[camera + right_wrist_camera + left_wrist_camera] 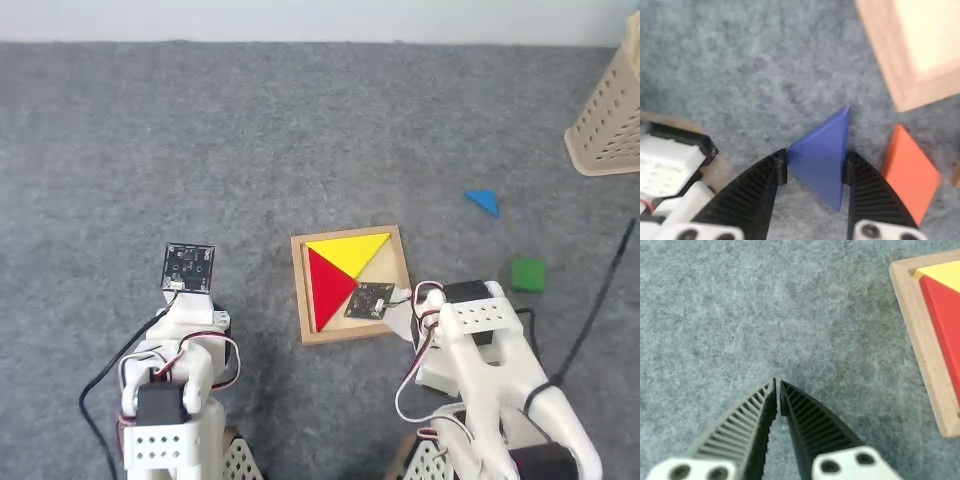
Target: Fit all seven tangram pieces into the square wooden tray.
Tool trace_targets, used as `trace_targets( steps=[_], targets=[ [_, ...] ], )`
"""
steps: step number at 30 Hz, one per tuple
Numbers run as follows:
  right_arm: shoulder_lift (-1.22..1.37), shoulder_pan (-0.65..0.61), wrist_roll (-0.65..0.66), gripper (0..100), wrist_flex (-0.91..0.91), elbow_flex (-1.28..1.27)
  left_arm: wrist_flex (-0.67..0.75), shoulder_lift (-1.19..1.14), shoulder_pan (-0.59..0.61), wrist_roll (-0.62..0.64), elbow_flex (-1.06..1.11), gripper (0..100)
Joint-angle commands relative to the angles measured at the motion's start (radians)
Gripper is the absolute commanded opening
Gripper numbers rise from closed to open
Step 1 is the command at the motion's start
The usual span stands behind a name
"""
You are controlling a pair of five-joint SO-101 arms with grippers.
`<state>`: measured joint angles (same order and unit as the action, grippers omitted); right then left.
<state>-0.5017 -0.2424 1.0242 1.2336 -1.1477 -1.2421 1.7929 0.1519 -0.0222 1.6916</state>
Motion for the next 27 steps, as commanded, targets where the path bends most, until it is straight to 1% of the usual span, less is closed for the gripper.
trace_targets(
  steps=[1,4,9,12,22,27],
  targets=[
    [-0.036,-0.007,-0.071,19.7,-0.079,0.003,-0.006,0.006,0.002,0.008,-0.005,1],
    [-0.036,0.031,-0.08,19.7,-0.119,0.005,-0.006,0.006,0.002,0.008,-0.005,1],
    [-0.036,0.232,-0.08,19.7,-0.186,0.068,-0.006,0.006,0.002,0.008,-0.005,1],
    [-0.036,0.297,-0.083,19.8,-0.189,0.121,-0.006,0.006,0.002,0.008,-0.005,1],
    [-0.048,0.311,-0.288,19.9,-0.18,0.222,-0.006,0.006,0.002,0.008,-0.005,1],
    [-0.036,0.312,-0.463,19.9,-0.162,0.33,-0.006,0.006,0.002,0.008,-0.005,1]
  ],
)
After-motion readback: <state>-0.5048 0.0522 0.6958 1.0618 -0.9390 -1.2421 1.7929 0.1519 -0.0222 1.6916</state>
